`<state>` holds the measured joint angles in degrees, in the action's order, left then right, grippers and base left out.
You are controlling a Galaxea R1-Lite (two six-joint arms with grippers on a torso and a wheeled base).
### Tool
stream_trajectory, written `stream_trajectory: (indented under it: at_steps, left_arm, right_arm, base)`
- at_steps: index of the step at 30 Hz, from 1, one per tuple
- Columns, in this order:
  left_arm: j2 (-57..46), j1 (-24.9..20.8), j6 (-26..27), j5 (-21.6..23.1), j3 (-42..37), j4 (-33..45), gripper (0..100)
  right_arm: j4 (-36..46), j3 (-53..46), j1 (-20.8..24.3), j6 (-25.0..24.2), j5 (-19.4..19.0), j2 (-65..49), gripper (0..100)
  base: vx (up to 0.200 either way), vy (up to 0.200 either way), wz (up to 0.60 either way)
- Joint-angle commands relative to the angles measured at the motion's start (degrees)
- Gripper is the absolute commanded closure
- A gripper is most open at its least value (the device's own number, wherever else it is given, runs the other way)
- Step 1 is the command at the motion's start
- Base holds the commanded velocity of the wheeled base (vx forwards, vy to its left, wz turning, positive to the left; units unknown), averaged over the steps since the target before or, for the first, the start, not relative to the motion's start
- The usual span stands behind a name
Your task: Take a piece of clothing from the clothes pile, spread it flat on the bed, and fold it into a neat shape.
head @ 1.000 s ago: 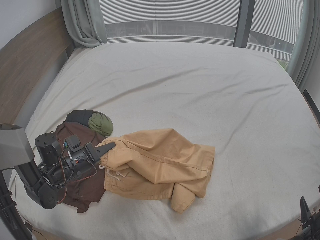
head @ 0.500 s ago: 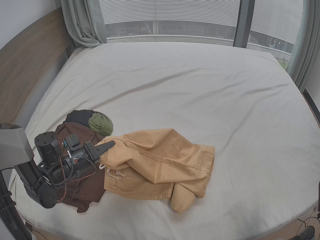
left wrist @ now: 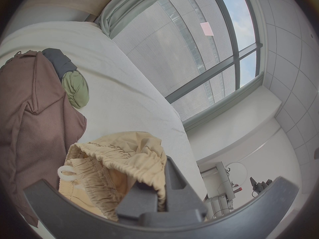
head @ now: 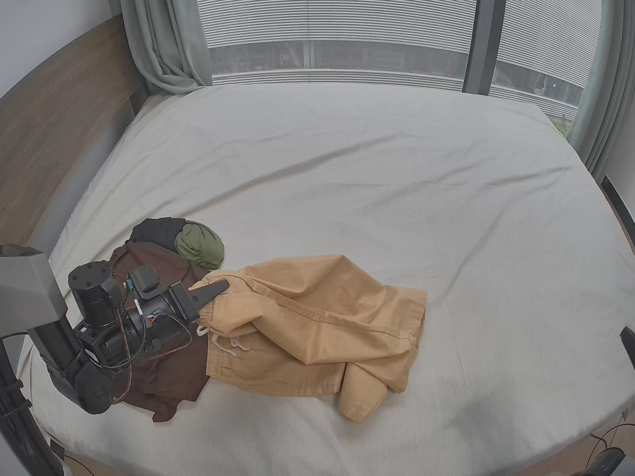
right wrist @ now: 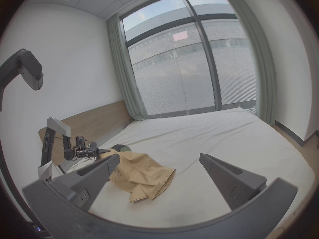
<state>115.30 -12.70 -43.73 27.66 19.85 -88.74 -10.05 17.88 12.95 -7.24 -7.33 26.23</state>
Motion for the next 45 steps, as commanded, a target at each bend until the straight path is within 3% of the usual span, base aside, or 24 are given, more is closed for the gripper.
stream_trajectory:
  at_steps: [1, 10, 19, 27, 35, 45]
  left_arm:
    - [0.0, 0.2, 0.7, 0.0, 0.1, 0.0, 100]
    - [0.1, 0.4, 0.7, 0.1, 0.0, 0.1, 100]
    - [0.1, 0.4, 0.7, 0.1, 0.2, 0.1, 100]
    - [0.2, 0.7, 0.7, 0.1, 0.4, 0.0, 100]
    - [0.6, 0.7, 0.7, 0.1, 0.4, 0.1, 100]
    - [0.5, 1.0, 0.7, 0.1, 0.5, 0.0, 100]
  right_arm:
    - [-0.2, 5.9, 4.2, 2.0, -1.6, 15.6, 0]
    - [-10.0, 9.6, 4.5, 1.7, -10.2, 30.6, 0]
    - [-16.5, 7.5, 4.3, 1.4, -10.3, 41.6, 0]
    - [-21.3, 6.3, 4.8, -7.9, -12.2, 48.2, 0]
    - [-24.6, 5.4, 4.5, -9.5, -13.2, 54.2, 0]
    - [-39.1, 2.2, 4.6, -12.6, -13.1, 65.6, 0]
  base:
    - [0.000, 0.000, 0.00]
    - [0.000, 0.000, 0.00]
    - [0.000, 0.000, 0.00]
    - [0.000, 0.000, 0.00]
    - [0.000, 0.000, 0.00]
    - [0.000, 0.000, 0.00]
